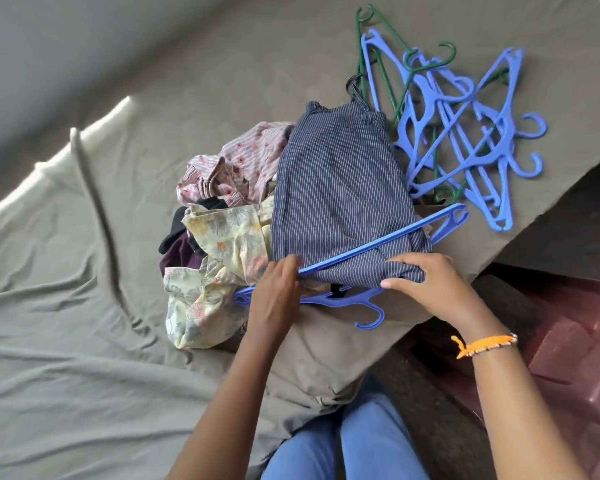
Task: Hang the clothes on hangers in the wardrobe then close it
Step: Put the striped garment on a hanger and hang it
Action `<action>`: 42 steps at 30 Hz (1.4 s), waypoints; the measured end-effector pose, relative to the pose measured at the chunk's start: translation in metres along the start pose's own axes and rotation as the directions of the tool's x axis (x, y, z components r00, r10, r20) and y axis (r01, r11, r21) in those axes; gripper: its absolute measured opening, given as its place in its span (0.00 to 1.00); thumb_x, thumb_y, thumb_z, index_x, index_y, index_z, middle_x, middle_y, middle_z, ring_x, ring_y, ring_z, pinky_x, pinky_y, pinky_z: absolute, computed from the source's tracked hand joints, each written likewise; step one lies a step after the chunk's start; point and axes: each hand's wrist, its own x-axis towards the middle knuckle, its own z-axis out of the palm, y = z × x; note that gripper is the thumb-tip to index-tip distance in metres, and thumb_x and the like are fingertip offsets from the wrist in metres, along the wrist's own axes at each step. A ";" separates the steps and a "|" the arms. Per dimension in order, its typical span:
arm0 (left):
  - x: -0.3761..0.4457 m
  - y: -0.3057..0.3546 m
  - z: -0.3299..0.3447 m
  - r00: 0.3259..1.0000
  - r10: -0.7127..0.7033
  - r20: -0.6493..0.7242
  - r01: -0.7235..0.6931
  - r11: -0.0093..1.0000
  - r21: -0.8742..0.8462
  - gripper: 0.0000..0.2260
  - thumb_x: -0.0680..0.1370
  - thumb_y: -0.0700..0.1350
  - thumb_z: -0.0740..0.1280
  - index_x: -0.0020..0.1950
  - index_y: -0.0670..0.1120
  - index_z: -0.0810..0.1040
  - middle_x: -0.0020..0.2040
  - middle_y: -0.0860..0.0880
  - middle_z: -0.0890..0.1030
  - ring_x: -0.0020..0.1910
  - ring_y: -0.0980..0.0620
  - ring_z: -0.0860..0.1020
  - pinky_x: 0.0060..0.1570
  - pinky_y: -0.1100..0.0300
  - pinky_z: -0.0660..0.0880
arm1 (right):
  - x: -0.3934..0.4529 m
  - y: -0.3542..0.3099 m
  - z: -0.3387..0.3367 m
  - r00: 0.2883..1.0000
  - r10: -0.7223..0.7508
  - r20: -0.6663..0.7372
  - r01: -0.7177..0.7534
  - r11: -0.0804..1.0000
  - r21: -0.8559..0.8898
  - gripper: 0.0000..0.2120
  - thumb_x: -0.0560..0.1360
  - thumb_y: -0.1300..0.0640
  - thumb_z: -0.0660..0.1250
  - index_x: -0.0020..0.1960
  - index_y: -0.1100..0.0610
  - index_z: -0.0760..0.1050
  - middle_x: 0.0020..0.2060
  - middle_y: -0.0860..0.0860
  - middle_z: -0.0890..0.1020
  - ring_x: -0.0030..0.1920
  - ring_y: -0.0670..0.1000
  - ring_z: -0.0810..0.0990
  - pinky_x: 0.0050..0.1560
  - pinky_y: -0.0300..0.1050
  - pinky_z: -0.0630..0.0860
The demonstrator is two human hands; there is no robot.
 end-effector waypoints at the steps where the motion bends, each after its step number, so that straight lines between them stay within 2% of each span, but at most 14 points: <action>1: 0.001 0.001 -0.007 0.999 -0.047 -0.016 0.046 0.997 -0.058 0.13 0.69 0.32 0.67 0.48 0.45 0.70 0.41 0.45 0.75 0.39 0.43 0.72 0.38 0.52 0.67 | -0.001 -0.003 -0.003 1.000 0.000 0.019 0.000 1.000 -0.010 0.21 0.65 0.56 0.78 0.57 0.54 0.80 0.54 0.46 0.80 0.57 0.44 0.75 0.59 0.39 0.69; 7: -0.006 0.017 -0.051 0.994 -0.036 -0.105 -0.001 0.944 -0.331 0.09 0.75 0.37 0.57 0.49 0.47 0.73 0.48 0.52 0.74 0.49 0.50 0.72 0.51 0.50 0.71 | 0.001 -0.019 -0.020 0.988 -0.152 0.002 0.150 0.975 -0.161 0.11 0.69 0.65 0.74 0.51 0.61 0.82 0.44 0.49 0.77 0.50 0.52 0.77 0.51 0.37 0.69; 10: 0.002 0.030 -0.077 0.991 0.065 -0.116 -0.097 0.951 -0.292 0.14 0.75 0.39 0.56 0.56 0.46 0.76 0.55 0.57 0.76 0.59 0.54 0.72 0.66 0.51 0.64 | -0.001 -0.029 -0.032 0.987 -0.154 0.043 0.156 0.986 -0.054 0.14 0.74 0.65 0.68 0.59 0.61 0.78 0.57 0.46 0.74 0.63 0.48 0.70 0.60 0.29 0.59; 14: 0.015 0.040 -0.108 0.984 0.123 0.130 -0.083 0.957 -0.278 0.08 0.76 0.41 0.58 0.53 0.52 0.68 0.53 0.56 0.80 0.53 0.55 0.73 0.60 0.54 0.65 | -0.007 -0.039 -0.049 0.977 -0.020 0.213 -0.033 0.970 0.239 0.14 0.78 0.61 0.63 0.63 0.54 0.76 0.56 0.41 0.78 0.59 0.40 0.74 0.61 0.35 0.67; 16: 0.019 0.036 -0.119 0.921 0.070 0.382 0.050 0.954 -0.295 0.06 0.75 0.47 0.57 0.52 0.54 0.66 0.45 0.50 0.78 0.47 0.48 0.73 0.53 0.52 0.70 | -0.007 -0.037 -0.054 0.942 0.043 0.333 -0.133 0.958 0.254 0.09 0.78 0.59 0.63 0.55 0.51 0.79 0.46 0.41 0.81 0.49 0.40 0.77 0.51 0.36 0.71; 18: 0.022 0.032 -0.128 0.834 0.011 0.551 0.180 0.939 -0.291 0.12 0.74 0.51 0.56 0.54 0.49 0.69 0.43 0.49 0.75 0.44 0.44 0.73 0.49 0.52 0.71 | -0.004 -0.030 -0.056 0.883 0.118 0.454 -0.227 0.954 0.194 0.11 0.76 0.52 0.67 0.58 0.51 0.79 0.53 0.44 0.82 0.55 0.44 0.78 0.61 0.43 0.71; 21: 0.035 0.030 -0.132 0.799 -0.024 0.601 0.192 0.957 -0.218 0.12 0.78 0.50 0.58 0.56 0.45 0.72 0.45 0.48 0.76 0.46 0.45 0.74 0.48 0.55 0.69 | 0.002 -0.021 -0.057 0.834 0.180 0.521 -0.276 0.954 0.113 0.23 0.70 0.47 0.72 0.63 0.53 0.76 0.60 0.47 0.79 0.61 0.48 0.77 0.69 0.51 0.67; 24: 0.064 0.038 -0.144 0.774 -0.080 0.628 0.260 0.945 -0.200 0.04 0.80 0.43 0.63 0.50 0.52 0.71 0.43 0.46 0.76 0.41 0.49 0.73 0.44 0.57 0.70 | 0.009 -0.029 -0.074 0.854 0.122 0.506 -0.253 0.946 0.200 0.16 0.72 0.55 0.70 0.59 0.57 0.79 0.57 0.50 0.81 0.58 0.49 0.79 0.65 0.48 0.71; 27: 0.119 0.053 -0.160 0.885 0.013 0.465 0.089 0.976 -0.197 0.05 0.77 0.40 0.66 0.47 0.50 0.74 0.42 0.46 0.77 0.43 0.46 0.77 0.46 0.54 0.73 | 0.026 -0.049 -0.101 0.944 0.034 0.330 -0.163 0.913 0.373 0.08 0.74 0.61 0.66 0.52 0.58 0.80 0.44 0.48 0.85 0.46 0.46 0.83 0.51 0.39 0.78; 30: 0.189 0.080 -0.153 0.984 0.139 0.110 -0.136 0.990 -0.034 0.06 0.74 0.44 0.65 0.50 0.47 0.78 0.42 0.47 0.78 0.48 0.42 0.77 0.48 0.54 0.68 | 0.070 -0.059 -0.115 0.985 0.003 -0.171 0.039 0.970 0.241 0.06 0.76 0.61 0.66 0.41 0.54 0.77 0.35 0.49 0.81 0.41 0.49 0.79 0.42 0.37 0.71; 32: 0.221 0.101 -0.138 0.975 0.149 -0.166 -0.140 0.988 0.066 0.14 0.73 0.41 0.62 0.57 0.49 0.77 0.50 0.47 0.81 0.54 0.43 0.75 0.55 0.55 0.65 | 0.095 -0.057 -0.111 0.800 -0.062 -0.597 0.079 0.997 0.003 0.04 0.75 0.58 0.67 0.47 0.58 0.76 0.43 0.54 0.78 0.48 0.56 0.76 0.45 0.41 0.66; 34: 0.227 0.109 -0.119 0.937 0.079 -0.340 -0.088 0.996 -0.011 0.19 0.72 0.36 0.61 0.62 0.47 0.75 0.57 0.49 0.80 0.55 0.43 0.74 0.57 0.54 0.66 | 0.106 -0.044 -0.091 0.626 -0.186 -0.758 0.024 0.975 -0.220 0.15 0.72 0.57 0.66 0.57 0.60 0.73 0.54 0.58 0.76 0.56 0.60 0.72 0.56 0.47 0.63; 37: 0.186 0.100 -0.075 0.909 -0.119 -0.400 -0.002 0.957 -0.291 0.14 0.72 0.34 0.60 0.56 0.41 0.76 0.51 0.45 0.80 0.49 0.42 0.76 0.51 0.50 0.71 | 0.094 -0.012 -0.036 0.722 -0.399 -0.565 0.172 0.895 -0.411 0.12 0.70 0.65 0.62 0.53 0.59 0.73 0.50 0.58 0.76 0.50 0.62 0.73 0.53 0.55 0.67; 42: 0.093 0.081 -0.012 0.895 -0.445 0.019 0.379 0.739 -0.556 0.13 0.72 0.31 0.59 0.46 0.47 0.78 0.46 0.51 0.81 0.46 0.52 0.79 0.49 0.62 0.73 | 0.095 0.035 0.031 0.915 -0.397 -0.073 0.282 0.758 -0.588 0.24 0.65 0.66 0.64 0.61 0.56 0.72 0.54 0.52 0.76 0.52 0.57 0.75 0.52 0.50 0.72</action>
